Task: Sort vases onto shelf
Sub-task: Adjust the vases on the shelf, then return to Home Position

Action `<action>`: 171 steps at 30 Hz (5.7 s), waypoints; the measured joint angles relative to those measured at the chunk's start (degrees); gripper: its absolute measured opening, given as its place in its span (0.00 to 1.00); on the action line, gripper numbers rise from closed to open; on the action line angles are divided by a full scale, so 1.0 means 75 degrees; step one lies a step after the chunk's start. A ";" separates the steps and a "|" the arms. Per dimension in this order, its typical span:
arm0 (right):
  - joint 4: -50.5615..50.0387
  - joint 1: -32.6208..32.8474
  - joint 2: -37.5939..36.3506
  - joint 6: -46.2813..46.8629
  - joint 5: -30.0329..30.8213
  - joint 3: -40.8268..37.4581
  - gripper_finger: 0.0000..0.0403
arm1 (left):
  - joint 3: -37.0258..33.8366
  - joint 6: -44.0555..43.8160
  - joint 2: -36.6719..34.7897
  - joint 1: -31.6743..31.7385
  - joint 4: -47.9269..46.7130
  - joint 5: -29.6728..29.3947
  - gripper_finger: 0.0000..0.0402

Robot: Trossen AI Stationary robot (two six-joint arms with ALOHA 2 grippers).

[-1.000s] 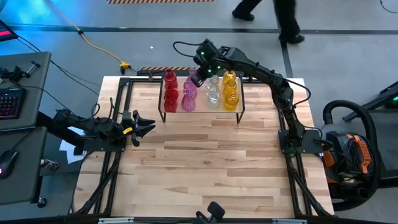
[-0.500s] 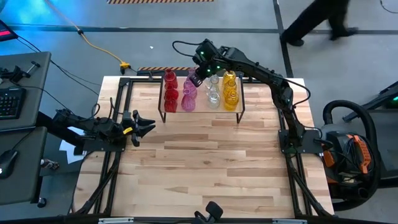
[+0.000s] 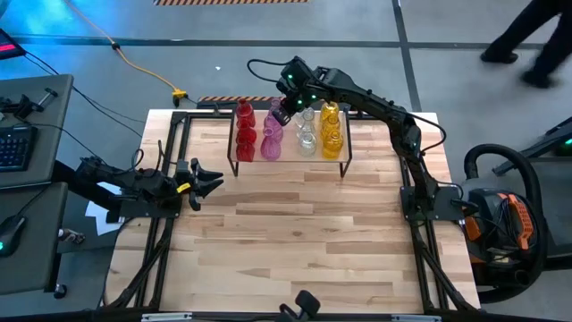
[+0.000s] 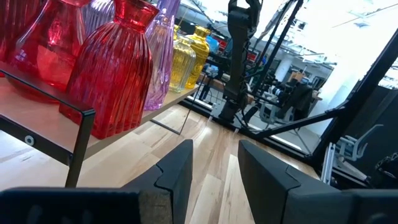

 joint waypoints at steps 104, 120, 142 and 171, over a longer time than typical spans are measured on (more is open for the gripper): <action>-0.1552 0.2638 -0.8614 -0.1020 0.1869 -0.2472 0.00 | 0.0003 0.2260 -0.0003 -0.0001 0.0006 -0.0239 0.30; 0.4996 0.2652 -1.3803 -0.0670 0.1185 -1.1708 0.00 | 0.0003 0.2257 0.0000 0.0000 0.0010 -0.0232 0.30; 1.1247 0.2652 -1.4570 0.0297 -0.0076 -1.7339 0.00 | -0.0149 0.2256 0.0000 0.0000 0.0420 -0.0233 0.30; 0.9677 0.2652 -1.4565 0.2375 -0.0017 -1.7515 0.00 | -0.0149 0.2255 0.0000 -0.0001 0.0417 -0.0233 0.30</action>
